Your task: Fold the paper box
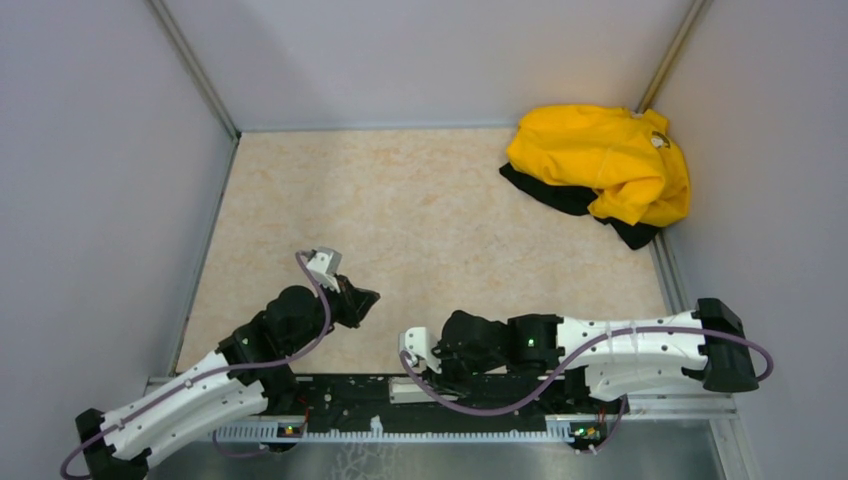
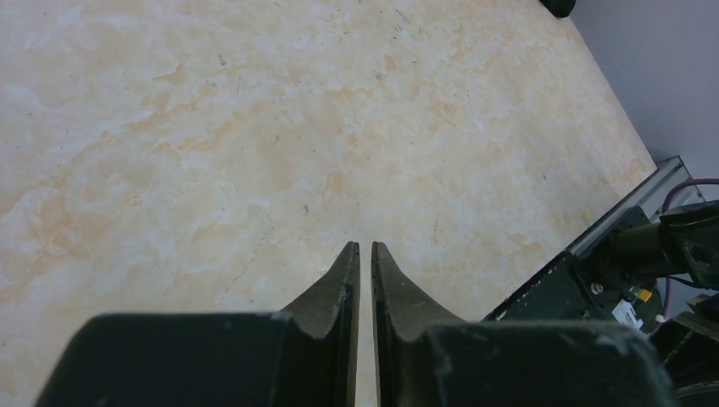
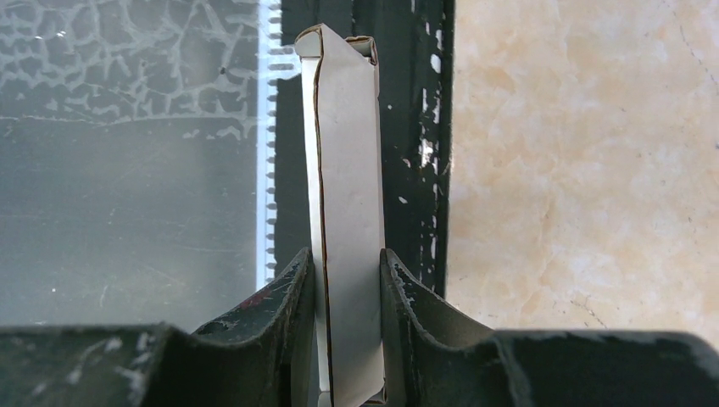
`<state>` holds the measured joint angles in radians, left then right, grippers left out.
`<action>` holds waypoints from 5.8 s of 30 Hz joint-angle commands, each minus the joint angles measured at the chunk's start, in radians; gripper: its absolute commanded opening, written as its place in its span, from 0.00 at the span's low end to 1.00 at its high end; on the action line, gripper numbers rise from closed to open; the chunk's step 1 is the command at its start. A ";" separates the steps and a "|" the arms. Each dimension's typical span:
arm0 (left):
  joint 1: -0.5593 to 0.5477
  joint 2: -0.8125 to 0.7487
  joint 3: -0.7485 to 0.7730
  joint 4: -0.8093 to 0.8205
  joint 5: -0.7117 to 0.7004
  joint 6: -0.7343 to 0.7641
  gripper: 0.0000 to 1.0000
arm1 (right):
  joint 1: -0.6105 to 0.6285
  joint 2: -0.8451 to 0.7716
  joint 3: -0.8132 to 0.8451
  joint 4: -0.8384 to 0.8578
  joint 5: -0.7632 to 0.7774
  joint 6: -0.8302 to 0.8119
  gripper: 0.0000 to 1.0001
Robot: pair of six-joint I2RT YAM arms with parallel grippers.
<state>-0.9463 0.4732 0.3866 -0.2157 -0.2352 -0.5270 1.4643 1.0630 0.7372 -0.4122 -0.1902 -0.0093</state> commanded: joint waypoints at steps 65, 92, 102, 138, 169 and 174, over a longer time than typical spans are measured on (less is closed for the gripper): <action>-0.008 0.643 -0.111 0.621 0.147 -0.066 0.16 | -0.353 0.281 -0.033 0.215 0.339 0.211 0.00; -0.006 0.648 -0.095 0.534 0.108 -0.064 0.17 | -0.381 0.133 -0.044 0.234 0.261 0.218 0.46; -0.006 0.674 -0.085 0.530 0.108 -0.064 0.17 | -0.381 0.020 -0.018 0.165 0.307 0.226 0.55; -0.006 0.722 -0.081 0.541 0.096 -0.053 0.17 | -0.390 0.151 -0.064 0.049 0.273 0.338 0.00; 0.003 0.849 0.037 0.556 0.089 0.022 0.18 | -0.363 0.068 0.117 -0.081 0.209 0.203 0.00; 0.003 0.853 0.036 0.558 0.090 0.022 0.18 | -0.329 0.065 0.138 -0.073 0.239 0.197 0.00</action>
<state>-0.9470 1.2919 0.4408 0.4419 -0.1471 -0.5255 1.1088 1.1473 0.8040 -0.5163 0.0322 0.2035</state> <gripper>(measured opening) 0.178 0.003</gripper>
